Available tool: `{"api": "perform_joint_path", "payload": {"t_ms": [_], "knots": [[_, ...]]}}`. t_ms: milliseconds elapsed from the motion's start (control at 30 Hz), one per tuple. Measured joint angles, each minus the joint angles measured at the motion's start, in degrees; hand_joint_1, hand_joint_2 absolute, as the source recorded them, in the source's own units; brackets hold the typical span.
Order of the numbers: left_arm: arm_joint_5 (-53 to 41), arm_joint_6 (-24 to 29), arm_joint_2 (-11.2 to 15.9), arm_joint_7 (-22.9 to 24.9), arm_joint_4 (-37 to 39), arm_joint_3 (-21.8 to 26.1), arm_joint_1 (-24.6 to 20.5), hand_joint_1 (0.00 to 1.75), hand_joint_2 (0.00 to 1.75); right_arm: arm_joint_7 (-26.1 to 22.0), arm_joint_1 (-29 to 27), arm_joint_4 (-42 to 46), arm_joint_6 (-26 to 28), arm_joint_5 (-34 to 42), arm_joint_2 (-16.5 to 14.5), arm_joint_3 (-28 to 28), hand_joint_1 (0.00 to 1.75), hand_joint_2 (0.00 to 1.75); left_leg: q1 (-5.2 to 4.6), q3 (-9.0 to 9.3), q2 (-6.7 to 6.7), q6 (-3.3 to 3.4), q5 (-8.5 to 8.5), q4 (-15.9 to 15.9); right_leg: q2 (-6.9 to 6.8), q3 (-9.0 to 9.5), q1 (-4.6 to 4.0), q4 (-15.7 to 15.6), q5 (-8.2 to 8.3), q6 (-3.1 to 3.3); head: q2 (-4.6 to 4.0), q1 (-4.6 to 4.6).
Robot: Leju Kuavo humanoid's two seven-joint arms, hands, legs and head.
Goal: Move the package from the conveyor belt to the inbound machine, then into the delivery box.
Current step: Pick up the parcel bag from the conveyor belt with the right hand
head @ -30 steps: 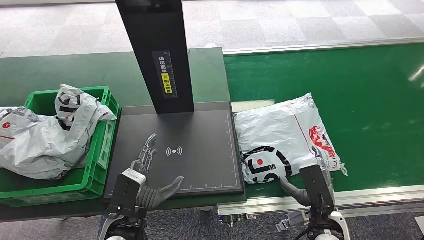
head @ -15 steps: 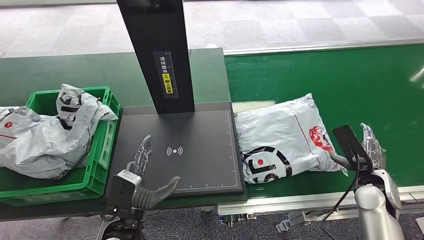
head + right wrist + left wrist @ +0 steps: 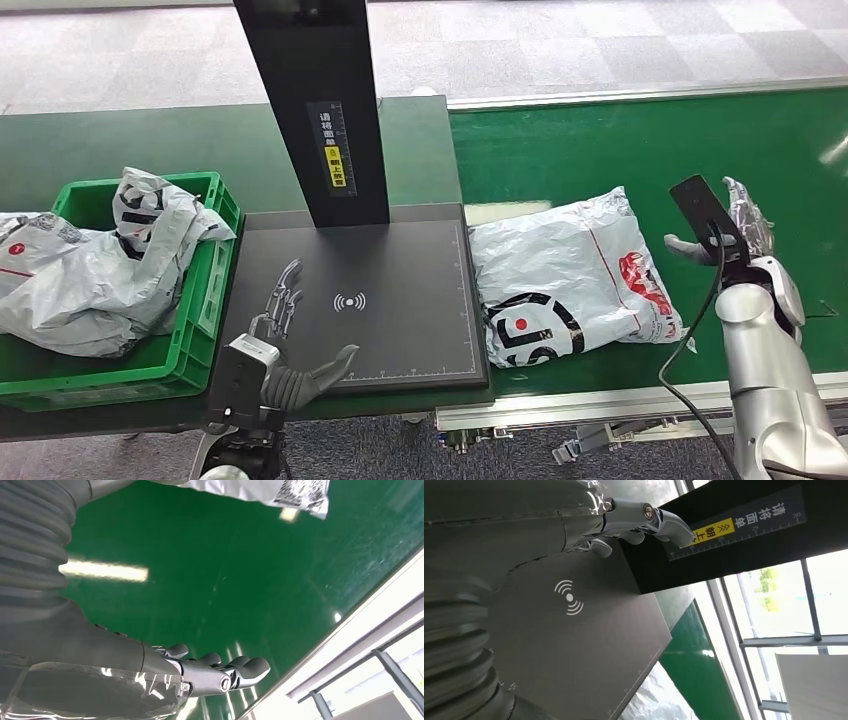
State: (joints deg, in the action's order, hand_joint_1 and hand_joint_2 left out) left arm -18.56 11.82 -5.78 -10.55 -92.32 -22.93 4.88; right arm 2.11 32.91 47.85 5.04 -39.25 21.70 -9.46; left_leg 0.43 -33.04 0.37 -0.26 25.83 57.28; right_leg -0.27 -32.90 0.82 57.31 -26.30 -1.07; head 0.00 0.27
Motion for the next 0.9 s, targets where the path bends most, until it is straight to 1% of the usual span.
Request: {"api": "perform_joint_path", "payload": {"t_ms": [200, 300, 467, 600, 767, 900], "knots": [[0.2, -0.34, -0.05, 0.2, 0.52, -0.02, -1.51, 0.0, 1.75, -0.14, 3.69, -5.58, -0.44, 0.21, -0.75, 3.57, 0.0, 1.75, 0.0, -0.02, -0.01, 0.01, -0.01, 0.0, -0.01, 0.0, -0.01, 0.01, 0.0, 0.0, 0.0, -0.01], [0.31, -0.34, -0.05, 0.27, 0.73, -0.02, -1.93, 0.0, 1.75, -0.68, 4.2, -7.92, -1.33, 1.0, -1.59, 5.22, 0.0, 1.75, 0.01, -0.03, -0.01, 0.01, -0.01, 0.0, -0.01, -0.02, -0.02, 0.01, -0.01, 0.0, 0.0, -0.01], [0.41, -0.34, -0.05, 0.38, 1.0, -0.04, -2.01, 0.0, 1.75, -1.01, 3.25, -10.25, -4.26, 3.3, -3.6, 7.87, 0.0, 1.75, 0.02, -0.05, -0.01, 0.0, 0.0, 0.0, -0.01, -0.04, -0.04, 0.01, -0.02, 0.01, 0.0, -0.01], [0.53, -0.39, -0.03, 0.39, 1.33, -0.04, -2.04, 0.0, 1.75, -0.14, 2.0, -11.51, -6.94, 5.07, -4.9, 10.16, 0.0, 1.75, 0.02, -0.05, -0.01, 0.0, 0.0, -0.01, -0.01, -0.04, -0.03, 0.01, -0.02, 0.01, 0.0, -0.01], [0.84, -0.85, -0.03, 0.5, 2.07, -0.27, -2.35, 0.0, 1.75, 0.75, 0.97, -13.03, -8.57, 6.17, -5.81, 12.46, 0.0, 1.75, 0.02, -0.04, -0.01, 0.0, 0.0, 0.0, -0.01, -0.04, -0.02, 0.01, -0.01, 0.0, 0.0, -0.01], [1.19, -1.37, 0.02, 0.86, 2.69, -0.59, -2.73, 0.0, 1.75, 1.72, -0.82, -13.08, -10.88, 8.96, -5.99, 14.05, 0.0, 1.75, 0.02, -0.02, -0.01, 0.01, 0.0, 0.0, -0.01, -0.04, -0.02, 0.0, -0.01, 0.0, 0.0, -0.01]]}}
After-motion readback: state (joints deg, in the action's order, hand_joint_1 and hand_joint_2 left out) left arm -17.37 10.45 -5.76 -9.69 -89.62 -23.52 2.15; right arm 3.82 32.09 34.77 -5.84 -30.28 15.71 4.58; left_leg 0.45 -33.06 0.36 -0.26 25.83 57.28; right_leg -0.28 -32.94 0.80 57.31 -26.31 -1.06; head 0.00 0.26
